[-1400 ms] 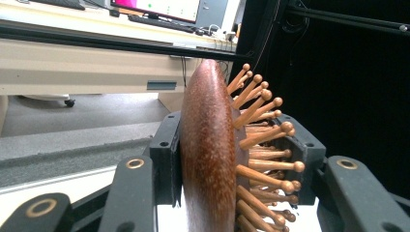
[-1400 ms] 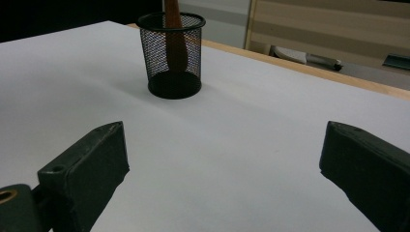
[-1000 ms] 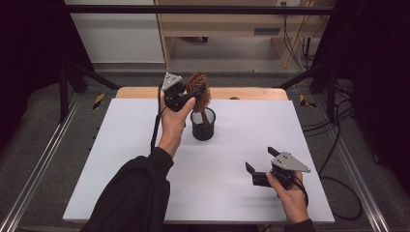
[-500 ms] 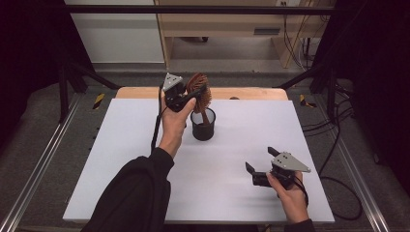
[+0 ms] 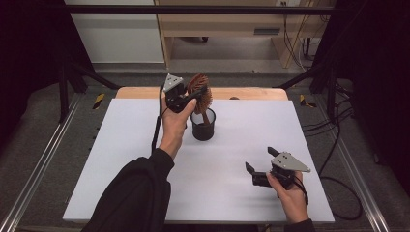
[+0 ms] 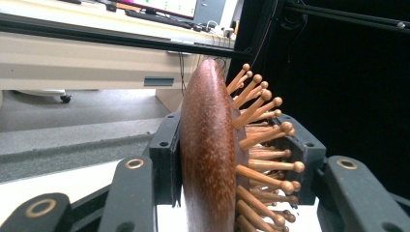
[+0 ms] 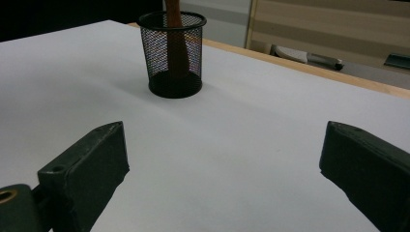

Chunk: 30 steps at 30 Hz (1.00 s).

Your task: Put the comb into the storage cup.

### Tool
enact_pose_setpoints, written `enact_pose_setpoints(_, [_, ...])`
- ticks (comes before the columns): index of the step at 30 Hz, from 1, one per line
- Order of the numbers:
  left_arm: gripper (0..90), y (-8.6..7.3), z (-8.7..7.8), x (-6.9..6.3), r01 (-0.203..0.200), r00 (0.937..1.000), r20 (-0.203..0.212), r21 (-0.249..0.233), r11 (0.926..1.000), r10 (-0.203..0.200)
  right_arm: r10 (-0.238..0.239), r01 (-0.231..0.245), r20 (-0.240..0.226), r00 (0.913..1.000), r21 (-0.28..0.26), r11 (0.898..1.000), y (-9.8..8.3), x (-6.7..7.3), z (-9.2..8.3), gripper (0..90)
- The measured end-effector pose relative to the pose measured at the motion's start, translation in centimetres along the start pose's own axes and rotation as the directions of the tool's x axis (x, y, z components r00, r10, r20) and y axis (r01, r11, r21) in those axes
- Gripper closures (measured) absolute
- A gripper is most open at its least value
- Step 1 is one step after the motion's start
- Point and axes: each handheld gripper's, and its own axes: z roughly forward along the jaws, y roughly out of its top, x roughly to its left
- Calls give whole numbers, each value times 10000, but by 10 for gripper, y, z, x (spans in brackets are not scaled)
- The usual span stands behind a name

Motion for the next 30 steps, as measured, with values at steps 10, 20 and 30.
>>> enact_pose_setpoints(10, [506, -4, 0, -2, 77, 9999, 75, 31, 10000, -77, -6, 6, -5, 10000, 13, 10000, 0, 0, 0, 36])
enact_pose_setpoints(20, [505, -6, -1, -2, 169, 9999, 8, 27, 9999, -169, -10, 10, -36, 10000, 18, 10000, 0, 0, 0, 36])
enact_pose_setpoints(30, [504, -11, 3, -1, 211, 9998, -39, 106, 9997, -211, -9, 9, -28, 10000, 25, 10000, 0, 0, 0, 35])
